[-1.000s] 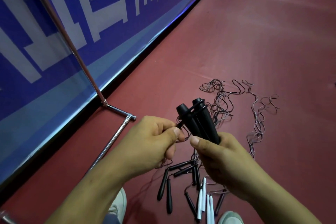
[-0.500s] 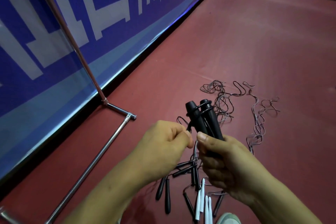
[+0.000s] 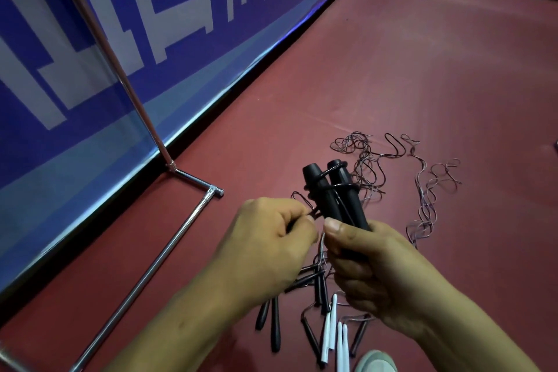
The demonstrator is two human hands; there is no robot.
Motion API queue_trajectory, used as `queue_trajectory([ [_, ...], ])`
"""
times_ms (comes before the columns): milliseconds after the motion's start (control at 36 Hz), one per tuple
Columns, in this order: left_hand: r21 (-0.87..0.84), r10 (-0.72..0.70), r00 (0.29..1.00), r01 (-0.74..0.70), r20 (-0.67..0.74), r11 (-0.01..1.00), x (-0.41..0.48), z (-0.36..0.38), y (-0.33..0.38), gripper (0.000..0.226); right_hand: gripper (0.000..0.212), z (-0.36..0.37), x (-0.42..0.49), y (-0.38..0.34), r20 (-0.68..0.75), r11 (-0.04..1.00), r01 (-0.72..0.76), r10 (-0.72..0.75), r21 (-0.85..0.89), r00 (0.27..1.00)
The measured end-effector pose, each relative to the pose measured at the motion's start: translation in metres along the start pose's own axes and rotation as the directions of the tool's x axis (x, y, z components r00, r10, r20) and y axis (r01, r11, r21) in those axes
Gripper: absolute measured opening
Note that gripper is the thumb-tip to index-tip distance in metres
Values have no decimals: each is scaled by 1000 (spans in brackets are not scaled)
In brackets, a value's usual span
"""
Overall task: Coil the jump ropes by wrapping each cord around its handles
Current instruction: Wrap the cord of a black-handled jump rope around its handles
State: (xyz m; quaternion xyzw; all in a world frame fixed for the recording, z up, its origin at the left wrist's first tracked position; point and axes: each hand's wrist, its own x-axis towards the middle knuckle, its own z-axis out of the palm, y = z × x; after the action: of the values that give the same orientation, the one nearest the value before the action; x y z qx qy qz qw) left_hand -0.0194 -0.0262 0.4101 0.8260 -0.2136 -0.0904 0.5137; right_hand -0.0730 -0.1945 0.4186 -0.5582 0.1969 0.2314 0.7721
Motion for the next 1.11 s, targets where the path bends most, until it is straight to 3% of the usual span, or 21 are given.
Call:
queue_trajectory([
  [167, 153, 30, 999, -27, -19, 988, 6, -15, -5, 26, 42, -2, 0, 0, -44, 990, -42, 36, -138, 998],
  [417, 14, -83, 993, 85, -78, 996, 5, -9, 1, 37, 38, 0, 1, 5, -63, 976, -25, 11, -216, 998],
  [500, -40, -194, 974, 191, -117, 981, 5, 1, 4, 49, 38, 0, 5, 9, -149, 941, 16, -70, -338, 986],
  [639, -54, -294, 941, 289, -167, 956, 8, 12, 1, 67, 39, 4, 10, 13, -185, 755, 116, -301, -646, 935],
  [972, -163, -311, 904, 273, -293, 948, 11, 27, 7, 72, 41, 16, 11, 17, -141, 619, 222, -482, -753, 865],
  [1111, -151, -306, 903, 272, -302, 951, 12, 27, 6, 75, 41, 18, 11, 19, -138, 609, 233, -499, -758, 856],
])
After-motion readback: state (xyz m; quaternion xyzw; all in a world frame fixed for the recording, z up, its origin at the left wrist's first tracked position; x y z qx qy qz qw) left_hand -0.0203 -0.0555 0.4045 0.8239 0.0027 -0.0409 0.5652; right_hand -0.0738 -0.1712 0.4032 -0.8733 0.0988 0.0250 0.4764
